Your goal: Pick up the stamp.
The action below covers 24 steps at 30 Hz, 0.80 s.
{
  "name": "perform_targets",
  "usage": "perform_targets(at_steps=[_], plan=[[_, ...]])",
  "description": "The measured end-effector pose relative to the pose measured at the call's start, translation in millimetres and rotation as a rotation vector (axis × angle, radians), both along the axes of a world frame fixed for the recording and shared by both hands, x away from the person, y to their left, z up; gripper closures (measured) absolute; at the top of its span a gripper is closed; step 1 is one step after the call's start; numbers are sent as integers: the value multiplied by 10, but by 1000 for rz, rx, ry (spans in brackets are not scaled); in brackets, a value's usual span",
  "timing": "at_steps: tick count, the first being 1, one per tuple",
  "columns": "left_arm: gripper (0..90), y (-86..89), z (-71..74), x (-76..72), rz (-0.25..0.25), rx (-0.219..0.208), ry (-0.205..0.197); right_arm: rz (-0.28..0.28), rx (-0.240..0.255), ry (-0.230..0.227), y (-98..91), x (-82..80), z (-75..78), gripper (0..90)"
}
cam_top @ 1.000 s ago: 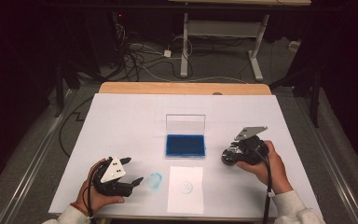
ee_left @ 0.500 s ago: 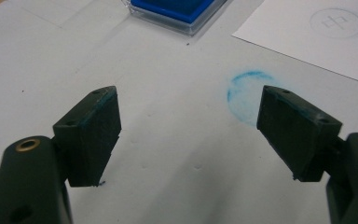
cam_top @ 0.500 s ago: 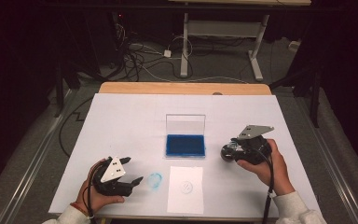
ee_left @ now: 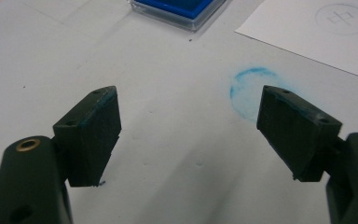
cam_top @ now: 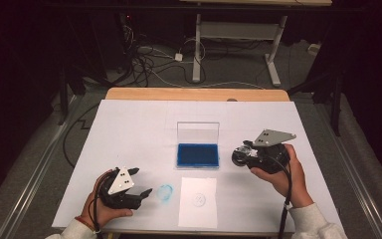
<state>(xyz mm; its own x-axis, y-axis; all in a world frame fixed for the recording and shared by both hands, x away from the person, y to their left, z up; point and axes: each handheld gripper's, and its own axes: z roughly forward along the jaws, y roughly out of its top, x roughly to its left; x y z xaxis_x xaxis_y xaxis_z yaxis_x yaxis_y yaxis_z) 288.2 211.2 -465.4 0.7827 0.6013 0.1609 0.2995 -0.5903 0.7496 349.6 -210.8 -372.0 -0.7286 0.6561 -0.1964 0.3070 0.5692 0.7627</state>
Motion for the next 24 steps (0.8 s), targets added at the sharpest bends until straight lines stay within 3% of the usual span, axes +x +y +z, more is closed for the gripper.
perform_targets(at_steps=[4, 12, 24], plan=[[210, 8, -9, -3, 1, 0, 7, 3, 31, -41, 45, -20, 69, 568], [210, 8, -10, 10, 1, -9, 5, 22, 71, -75, 143, -31, 115, 568], [210, 26, -22, 36, 3, -7, 3, 61, 112, -96, 254, -91, 123, 568]])
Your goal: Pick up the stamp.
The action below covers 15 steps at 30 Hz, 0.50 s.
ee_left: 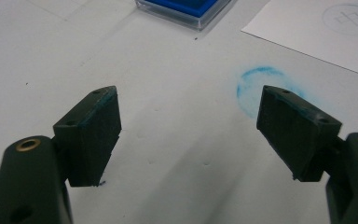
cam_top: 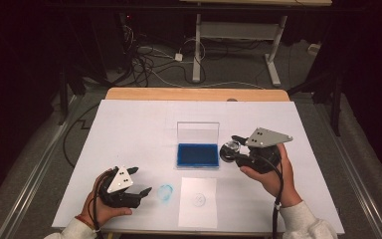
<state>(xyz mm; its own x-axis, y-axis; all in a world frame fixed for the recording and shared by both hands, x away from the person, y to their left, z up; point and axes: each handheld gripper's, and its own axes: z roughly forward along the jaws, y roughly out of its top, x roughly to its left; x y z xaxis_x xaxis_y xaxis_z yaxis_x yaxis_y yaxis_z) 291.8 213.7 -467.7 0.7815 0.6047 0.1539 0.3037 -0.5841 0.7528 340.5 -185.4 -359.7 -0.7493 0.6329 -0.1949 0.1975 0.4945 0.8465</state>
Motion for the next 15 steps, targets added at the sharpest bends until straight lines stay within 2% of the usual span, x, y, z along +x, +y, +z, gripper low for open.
perform_targets(at_steps=[8, 9, 11, 15], plan=[[210, 6, -8, -9, 5, 5, -2, 47, 7, 2, 106, -60, -33, 568], [210, 5, -8, -8, 7, 8, -4, 68, 27, 19, 137, -69, -46, 568], [210, 6, -10, -7, 4, 13, -1, 87, 32, 32, 159, -78, -57, 568], [209, 13, -11, -31, 4, 17, -2, 126, 12, 40, 269, -130, -111, 568]])
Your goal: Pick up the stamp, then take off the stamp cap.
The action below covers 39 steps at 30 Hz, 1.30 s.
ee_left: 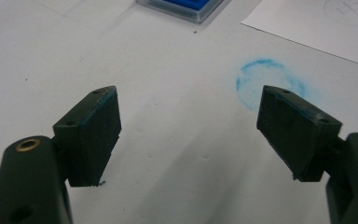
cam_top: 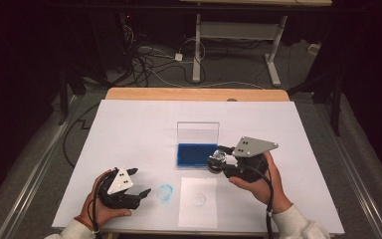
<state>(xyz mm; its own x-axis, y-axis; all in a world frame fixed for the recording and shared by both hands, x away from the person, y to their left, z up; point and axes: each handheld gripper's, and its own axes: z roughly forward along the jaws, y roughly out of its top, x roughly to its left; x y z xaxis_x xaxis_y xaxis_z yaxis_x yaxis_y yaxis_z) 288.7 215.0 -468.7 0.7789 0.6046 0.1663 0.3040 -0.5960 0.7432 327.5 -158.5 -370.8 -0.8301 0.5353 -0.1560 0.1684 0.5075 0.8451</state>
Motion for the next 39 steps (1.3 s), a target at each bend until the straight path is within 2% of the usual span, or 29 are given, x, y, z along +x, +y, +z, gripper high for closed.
perform_targets(at_steps=[1, 13, 17, 20, 21, 22, 24, 29, 31, 34, 39], plan=[[209, 5, 2, -6, 0, -5, 1, 11, -16, -7, 55, -30, -18, 568], [209, -23, 28, -37, -23, -28, -5, 78, -36, 0, 262, -149, -113, 568], [209, -49, 19, -33, -32, -30, 0, 82, -26, -2, 293, -126, -122, 568], [208, -78, 50, -32, -32, -68, 3, 78, 2, 2, 333, -95, -133, 568], [209, -95, 68, -29, -36, -84, 1, 76, 27, 5, 365, -74, -140, 568], [209, -120, 84, -23, -43, -94, 0, 76, 27, 5, 365, -74, -140, 568], [203, -188, 113, -1, -55, -104, -6, 78, 80, 23, 418, -41, -141, 568], [189, -417, 158, 72, -96, -140, -5, 90, 125, 36, 512, -44, -114, 568], [180, -505, 165, 98, -115, -168, 4, 94, 144, 35, 544, -48, -94, 568], [180, -637, 192, 119, -139, -179, -7, 109, 152, 42, 597, -44, -94, 568], [179, -807, 214, 155, -169, -201, -1, 128, 152, 54, 660, -57, -115, 568]])
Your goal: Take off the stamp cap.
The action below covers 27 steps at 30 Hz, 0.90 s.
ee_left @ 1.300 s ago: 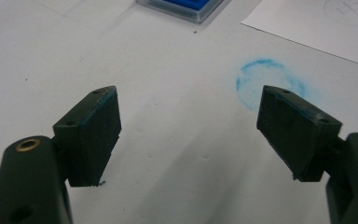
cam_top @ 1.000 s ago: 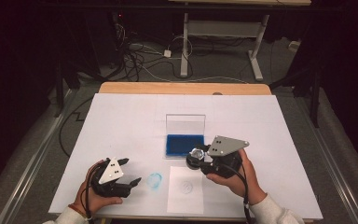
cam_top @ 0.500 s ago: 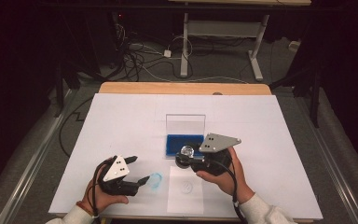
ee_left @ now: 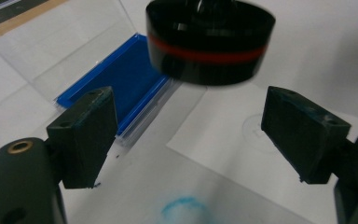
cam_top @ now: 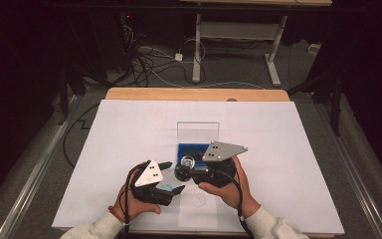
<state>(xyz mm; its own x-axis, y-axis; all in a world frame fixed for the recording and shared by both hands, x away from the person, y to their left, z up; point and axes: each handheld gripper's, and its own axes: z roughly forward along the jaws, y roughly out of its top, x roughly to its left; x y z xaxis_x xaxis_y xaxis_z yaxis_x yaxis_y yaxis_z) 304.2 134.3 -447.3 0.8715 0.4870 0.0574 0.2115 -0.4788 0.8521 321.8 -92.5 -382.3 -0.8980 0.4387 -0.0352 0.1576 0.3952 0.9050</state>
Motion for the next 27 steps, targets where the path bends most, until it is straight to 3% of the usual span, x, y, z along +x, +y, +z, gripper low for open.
perform_targets(at_steps=[10, 13, 14, 17, 21, 27], plan=[[214, -133, 3, 25, -36, 15, 10, 30, -9, 11, 72, -62, -54, 568], [261, -130, 9, 23, -33, 21, 2, 34, -11, 15, 67, -66, -66, 568], [316, -129, 9, 22, -39, 25, 4, 32, -11, 19, 64, -60, -80, 568], [324, -125, 10, 16, -42, 27, -5, 30, -7, 23, 57, -55, -80, 568], [350, -145, -6, 3, -43, 71, -21, 25, 6, 28, 11, -43, -64, 568], [340, -133, 0, 5, -41, 51, -16, 25, -7, 36, 20, -38, -114, 568]])
